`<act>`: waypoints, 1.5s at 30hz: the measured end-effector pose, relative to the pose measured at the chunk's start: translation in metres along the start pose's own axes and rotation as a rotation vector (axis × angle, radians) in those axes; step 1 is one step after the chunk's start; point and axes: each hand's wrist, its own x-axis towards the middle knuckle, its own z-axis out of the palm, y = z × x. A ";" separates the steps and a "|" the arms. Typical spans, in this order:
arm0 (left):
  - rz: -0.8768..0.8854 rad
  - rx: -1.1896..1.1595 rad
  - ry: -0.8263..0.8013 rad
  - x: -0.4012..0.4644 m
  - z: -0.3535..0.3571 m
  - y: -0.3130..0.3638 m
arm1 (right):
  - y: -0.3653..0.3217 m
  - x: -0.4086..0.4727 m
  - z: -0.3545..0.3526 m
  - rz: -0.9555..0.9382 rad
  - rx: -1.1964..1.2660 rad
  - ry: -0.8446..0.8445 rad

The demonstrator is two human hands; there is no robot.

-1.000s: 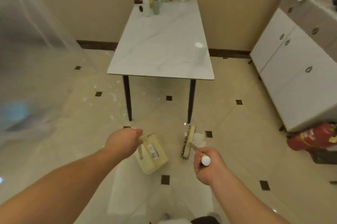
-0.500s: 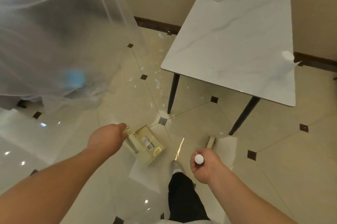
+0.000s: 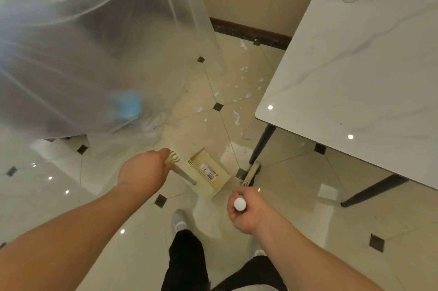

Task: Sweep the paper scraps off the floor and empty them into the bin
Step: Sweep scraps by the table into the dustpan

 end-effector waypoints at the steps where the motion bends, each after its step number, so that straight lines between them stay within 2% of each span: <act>1: 0.000 -0.015 0.003 0.018 -0.002 -0.018 | -0.001 0.014 0.022 0.010 0.047 -0.023; 5: 0.006 -0.036 0.027 0.082 -0.010 -0.074 | 0.003 0.050 0.102 -0.012 0.204 -0.102; 9: 0.026 -0.065 0.020 0.138 -0.021 -0.140 | 0.004 0.074 0.189 -0.116 0.385 -0.149; 13: 0.071 -0.008 0.030 0.188 -0.033 -0.200 | -0.014 0.093 0.261 -0.178 0.625 -0.176; 17: 0.054 -0.005 0.040 0.230 -0.043 -0.225 | -0.046 0.098 0.302 -0.223 0.808 -0.235; 20: 0.053 -0.027 0.026 0.265 -0.046 -0.233 | -0.076 0.108 0.328 -0.245 0.844 -0.240; 28: 0.039 -0.022 0.004 0.371 -0.061 -0.214 | -0.198 0.135 0.385 -0.318 0.718 -0.276; 32: 0.012 -0.027 -0.024 0.430 -0.071 -0.193 | -0.280 0.153 0.399 -0.304 0.687 -0.328; 37: -0.020 -0.040 -0.006 0.480 -0.093 -0.173 | -0.342 0.142 0.410 -0.244 0.556 -0.332; 43: -0.008 -0.045 0.043 0.515 -0.124 -0.174 | -0.346 0.133 0.434 -0.203 0.196 -0.062; 45: -0.004 -0.042 0.072 0.525 -0.135 -0.179 | -0.351 0.125 0.444 -0.206 0.112 -0.046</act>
